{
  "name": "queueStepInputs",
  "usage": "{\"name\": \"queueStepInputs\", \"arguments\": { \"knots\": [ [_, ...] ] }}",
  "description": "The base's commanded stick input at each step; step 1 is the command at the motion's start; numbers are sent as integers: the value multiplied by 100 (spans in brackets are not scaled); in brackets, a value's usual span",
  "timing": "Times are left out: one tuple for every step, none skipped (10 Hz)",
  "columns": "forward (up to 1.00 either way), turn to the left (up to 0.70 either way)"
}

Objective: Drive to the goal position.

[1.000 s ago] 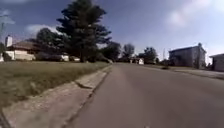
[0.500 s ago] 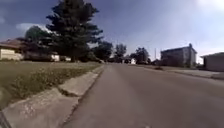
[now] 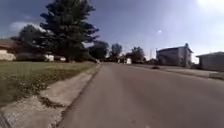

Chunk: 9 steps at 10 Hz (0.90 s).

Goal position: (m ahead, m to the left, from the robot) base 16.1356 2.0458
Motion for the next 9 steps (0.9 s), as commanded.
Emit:
{"name": "queueStepInputs", "arguments": {
  "knots": [
    [100,0],
    [100,0],
    [100,0],
    [100,0],
    [100,0],
    [100,0],
    [100,0],
    [100,0],
    [100,0]
  ]
}}
